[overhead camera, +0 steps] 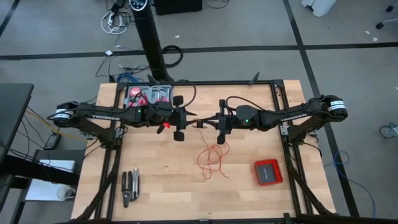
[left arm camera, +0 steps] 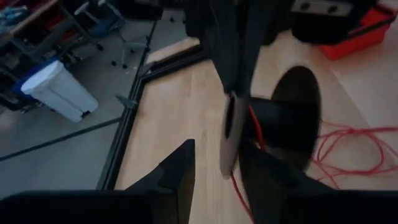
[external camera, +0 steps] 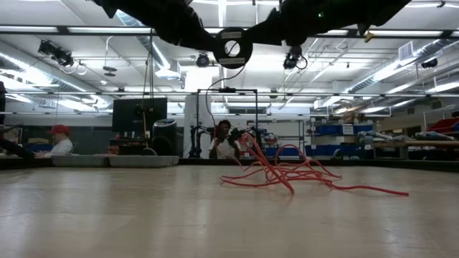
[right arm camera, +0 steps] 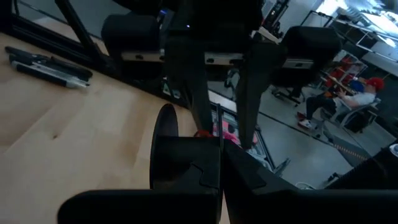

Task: Coil cords
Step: Coil the red wire onto the spool

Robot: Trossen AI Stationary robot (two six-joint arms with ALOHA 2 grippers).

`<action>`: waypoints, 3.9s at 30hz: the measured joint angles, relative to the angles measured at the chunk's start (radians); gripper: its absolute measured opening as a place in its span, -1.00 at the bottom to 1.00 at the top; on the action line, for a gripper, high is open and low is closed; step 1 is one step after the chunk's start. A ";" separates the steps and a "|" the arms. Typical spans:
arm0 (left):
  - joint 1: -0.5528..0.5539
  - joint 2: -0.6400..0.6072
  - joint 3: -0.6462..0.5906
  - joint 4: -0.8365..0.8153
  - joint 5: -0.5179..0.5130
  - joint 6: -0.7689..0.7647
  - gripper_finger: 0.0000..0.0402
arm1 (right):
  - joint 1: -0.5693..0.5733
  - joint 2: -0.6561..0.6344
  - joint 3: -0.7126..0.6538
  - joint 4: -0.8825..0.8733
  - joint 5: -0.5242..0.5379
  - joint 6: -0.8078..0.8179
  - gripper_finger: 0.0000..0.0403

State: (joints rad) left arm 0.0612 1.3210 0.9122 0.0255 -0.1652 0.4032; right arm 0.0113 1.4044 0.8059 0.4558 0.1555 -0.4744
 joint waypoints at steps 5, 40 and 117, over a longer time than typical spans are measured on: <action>-0.003 0.038 -0.001 0.031 0.003 0.035 -0.93 | 0.000 0.000 0.000 0.000 -0.007 0.005 -0.98; -0.011 0.040 -0.001 0.244 -0.295 -0.151 -1.00 | -0.028 -0.078 0.000 -0.184 0.398 0.298 -0.34; -0.011 0.039 0.000 0.376 -0.293 -0.226 -1.00 | -0.008 0.161 0.000 0.045 0.233 0.190 -0.74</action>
State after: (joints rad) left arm 0.0502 1.3602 0.9119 0.4015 -0.4587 0.1776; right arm 0.0032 1.5650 0.8055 0.5011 0.3889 -0.2848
